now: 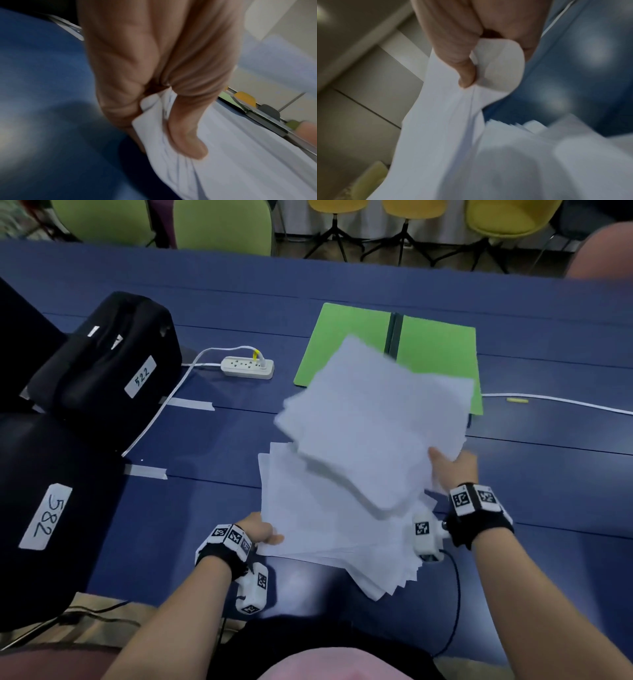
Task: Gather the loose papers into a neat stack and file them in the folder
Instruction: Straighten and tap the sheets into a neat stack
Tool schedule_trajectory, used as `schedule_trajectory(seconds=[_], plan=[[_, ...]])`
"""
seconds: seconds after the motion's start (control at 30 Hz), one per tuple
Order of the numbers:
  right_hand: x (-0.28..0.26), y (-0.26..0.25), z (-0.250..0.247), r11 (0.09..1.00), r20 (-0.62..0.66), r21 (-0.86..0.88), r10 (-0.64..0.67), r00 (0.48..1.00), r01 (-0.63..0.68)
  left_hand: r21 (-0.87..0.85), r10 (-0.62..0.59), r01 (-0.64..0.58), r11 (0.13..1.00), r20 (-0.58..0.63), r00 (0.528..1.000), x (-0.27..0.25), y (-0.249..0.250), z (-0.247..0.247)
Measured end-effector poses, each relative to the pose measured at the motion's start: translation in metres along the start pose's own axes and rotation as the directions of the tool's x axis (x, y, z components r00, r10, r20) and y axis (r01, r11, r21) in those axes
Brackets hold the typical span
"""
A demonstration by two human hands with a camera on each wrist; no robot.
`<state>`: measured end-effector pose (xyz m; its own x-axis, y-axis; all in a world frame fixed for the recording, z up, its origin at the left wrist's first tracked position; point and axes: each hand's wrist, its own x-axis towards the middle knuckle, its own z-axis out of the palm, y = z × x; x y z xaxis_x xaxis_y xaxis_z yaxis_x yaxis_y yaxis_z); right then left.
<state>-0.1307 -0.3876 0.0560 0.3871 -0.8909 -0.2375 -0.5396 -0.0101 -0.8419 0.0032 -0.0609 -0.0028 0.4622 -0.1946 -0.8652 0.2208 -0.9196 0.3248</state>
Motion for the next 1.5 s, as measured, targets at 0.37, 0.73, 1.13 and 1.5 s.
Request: schedule_trajectory(seconds=[0.37,0.73,1.13,1.5], plan=[[-0.037,0.078,-0.002,0.873,0.509,-0.488,0.290,0.810,-0.006,-0.745,0.228,-0.005,0.667,0.197,0.954,0.004,-0.016,-0.016],[-0.042,0.087,0.018,0.813,0.285,-0.582,0.187,0.940,0.015,-0.365,0.095,-0.082,0.927,0.016,0.995,0.028,-0.015,-0.012],[-0.042,0.098,0.003,0.887,0.171,-0.406,0.309,0.936,-0.219,-0.463,0.164,-0.113,0.879,0.071,0.984,0.029,0.009,-0.004],[-0.033,0.095,-0.027,0.821,0.230,-0.321,0.551,0.802,-0.472,-0.537,0.210,-0.109,0.836,0.131,0.969,0.027,-0.002,-0.017]])
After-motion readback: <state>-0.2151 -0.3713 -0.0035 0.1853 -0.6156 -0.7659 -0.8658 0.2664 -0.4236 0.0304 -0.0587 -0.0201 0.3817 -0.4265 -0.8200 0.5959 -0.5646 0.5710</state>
